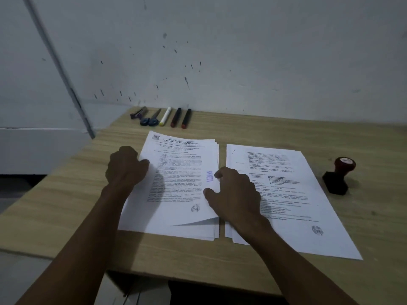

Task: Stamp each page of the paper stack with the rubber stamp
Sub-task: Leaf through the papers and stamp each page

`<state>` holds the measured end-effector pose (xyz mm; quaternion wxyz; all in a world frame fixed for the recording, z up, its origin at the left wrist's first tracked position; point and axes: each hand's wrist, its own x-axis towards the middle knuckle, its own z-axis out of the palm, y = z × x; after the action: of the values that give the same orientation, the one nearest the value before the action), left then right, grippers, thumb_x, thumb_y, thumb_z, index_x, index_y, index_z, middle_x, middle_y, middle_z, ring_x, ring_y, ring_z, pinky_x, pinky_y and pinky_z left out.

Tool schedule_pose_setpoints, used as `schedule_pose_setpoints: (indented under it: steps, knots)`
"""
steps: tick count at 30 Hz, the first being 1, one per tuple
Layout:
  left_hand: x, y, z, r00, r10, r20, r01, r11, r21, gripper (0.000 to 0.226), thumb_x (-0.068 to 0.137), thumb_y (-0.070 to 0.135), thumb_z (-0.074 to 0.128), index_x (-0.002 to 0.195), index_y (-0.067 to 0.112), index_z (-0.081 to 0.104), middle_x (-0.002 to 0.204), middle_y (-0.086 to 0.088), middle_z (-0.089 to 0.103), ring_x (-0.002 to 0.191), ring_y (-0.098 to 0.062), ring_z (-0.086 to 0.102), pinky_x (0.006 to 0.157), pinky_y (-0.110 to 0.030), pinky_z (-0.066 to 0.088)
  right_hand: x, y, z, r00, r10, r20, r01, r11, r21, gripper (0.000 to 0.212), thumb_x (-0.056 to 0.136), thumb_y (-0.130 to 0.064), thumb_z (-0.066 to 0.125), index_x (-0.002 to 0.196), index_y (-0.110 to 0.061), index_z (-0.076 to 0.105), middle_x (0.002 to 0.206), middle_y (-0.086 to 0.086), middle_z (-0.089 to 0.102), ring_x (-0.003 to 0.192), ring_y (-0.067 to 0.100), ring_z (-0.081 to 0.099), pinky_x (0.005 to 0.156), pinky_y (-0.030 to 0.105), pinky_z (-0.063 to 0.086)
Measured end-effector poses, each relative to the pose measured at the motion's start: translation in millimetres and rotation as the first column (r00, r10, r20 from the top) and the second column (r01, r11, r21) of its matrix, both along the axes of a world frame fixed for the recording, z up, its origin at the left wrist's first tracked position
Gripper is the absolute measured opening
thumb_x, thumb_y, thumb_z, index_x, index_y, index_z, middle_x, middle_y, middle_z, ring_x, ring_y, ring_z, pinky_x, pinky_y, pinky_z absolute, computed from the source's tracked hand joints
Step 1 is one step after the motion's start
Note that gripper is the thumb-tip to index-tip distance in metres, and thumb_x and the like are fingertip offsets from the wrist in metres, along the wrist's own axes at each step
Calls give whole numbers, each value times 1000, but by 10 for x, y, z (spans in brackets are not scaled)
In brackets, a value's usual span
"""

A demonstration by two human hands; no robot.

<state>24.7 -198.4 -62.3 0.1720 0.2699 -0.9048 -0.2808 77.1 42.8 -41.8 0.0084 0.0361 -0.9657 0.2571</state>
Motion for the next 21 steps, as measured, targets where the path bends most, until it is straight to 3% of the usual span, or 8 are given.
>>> schedule_pose_setpoints:
  steps: [3,6,11,14,21]
  knots:
    - [24,13,-20,1000,-5,23,6,999,-48,49,85,31,66,124,5,54,130,-18,54,121,-38,49,93,-44,44,26,-10,21,1000,10,-24,-9,999,48,49,90,-49,58,133,-27,46,128,-1,56,121,25,52,91,37,39]
    - [12,-8,-46,999,-35,32,37,998,-57,49,86,33,66,123,4,54,130,-19,54,120,-38,49,93,-44,43,69,-36,19,999,36,-23,-33,995,92,52,91,-52,57,133,-25,44,129,0,55,122,25,50,93,38,38]
    - [11,-54,-36,980,-108,167,120,991,-65,78,67,62,74,124,12,55,129,-15,53,119,-36,49,93,-47,46,142,-50,41,997,75,-29,-71,990,122,41,91,-49,59,123,-24,54,122,-2,59,116,23,54,89,34,38]
    - [18,-58,-43,975,-123,183,134,990,-51,81,65,59,78,126,12,54,133,-14,49,124,-35,44,97,-45,41,149,-64,36,997,68,-37,-63,990,126,35,90,-48,59,115,-23,57,118,-2,61,112,23,55,84,34,38]
    - [23,-2,-31,976,-120,182,130,990,-48,82,63,54,82,125,10,54,131,-14,51,121,-35,47,95,-46,46,191,-109,1,993,98,-62,-91,990,104,37,92,-48,57,121,-25,54,123,-3,59,117,22,52,84,35,36]
